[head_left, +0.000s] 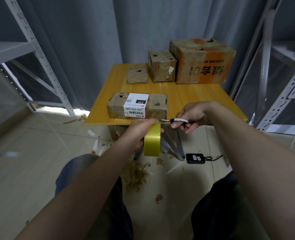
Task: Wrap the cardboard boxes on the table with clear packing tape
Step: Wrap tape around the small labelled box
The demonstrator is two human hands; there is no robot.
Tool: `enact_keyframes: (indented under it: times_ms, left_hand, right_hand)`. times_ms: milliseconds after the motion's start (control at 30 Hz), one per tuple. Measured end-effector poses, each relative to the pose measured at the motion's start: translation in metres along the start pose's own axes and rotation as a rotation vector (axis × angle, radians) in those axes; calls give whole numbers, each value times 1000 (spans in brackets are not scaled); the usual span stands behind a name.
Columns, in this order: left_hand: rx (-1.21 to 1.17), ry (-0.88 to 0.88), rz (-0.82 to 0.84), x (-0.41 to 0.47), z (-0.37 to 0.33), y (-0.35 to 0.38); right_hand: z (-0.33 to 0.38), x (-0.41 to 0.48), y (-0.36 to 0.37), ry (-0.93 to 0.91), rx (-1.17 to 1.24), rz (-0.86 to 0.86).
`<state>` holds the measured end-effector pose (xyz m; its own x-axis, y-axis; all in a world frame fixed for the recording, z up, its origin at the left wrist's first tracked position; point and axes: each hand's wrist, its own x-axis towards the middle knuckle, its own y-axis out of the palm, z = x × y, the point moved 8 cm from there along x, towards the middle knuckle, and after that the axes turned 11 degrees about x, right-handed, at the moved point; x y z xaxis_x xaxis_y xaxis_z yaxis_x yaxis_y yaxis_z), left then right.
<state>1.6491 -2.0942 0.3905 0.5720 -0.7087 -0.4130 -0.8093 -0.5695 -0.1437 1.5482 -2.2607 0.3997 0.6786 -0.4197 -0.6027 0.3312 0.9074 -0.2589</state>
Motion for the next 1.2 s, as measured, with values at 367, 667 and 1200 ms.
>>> enact_keyframes:
  times_ms: [367,667,1200]
  left_hand:
    - [-44,-44,-29,-6,0,4]
    - [-43,-36,-49,-11,-4,5]
    - [61,-10,-63,-5,4,1]
  right_hand:
    - [5,-5,0,-8,-4,-59]
    - [6,-9,4,-10,-8,-76]
    - [6,1,27,44,-77,5]
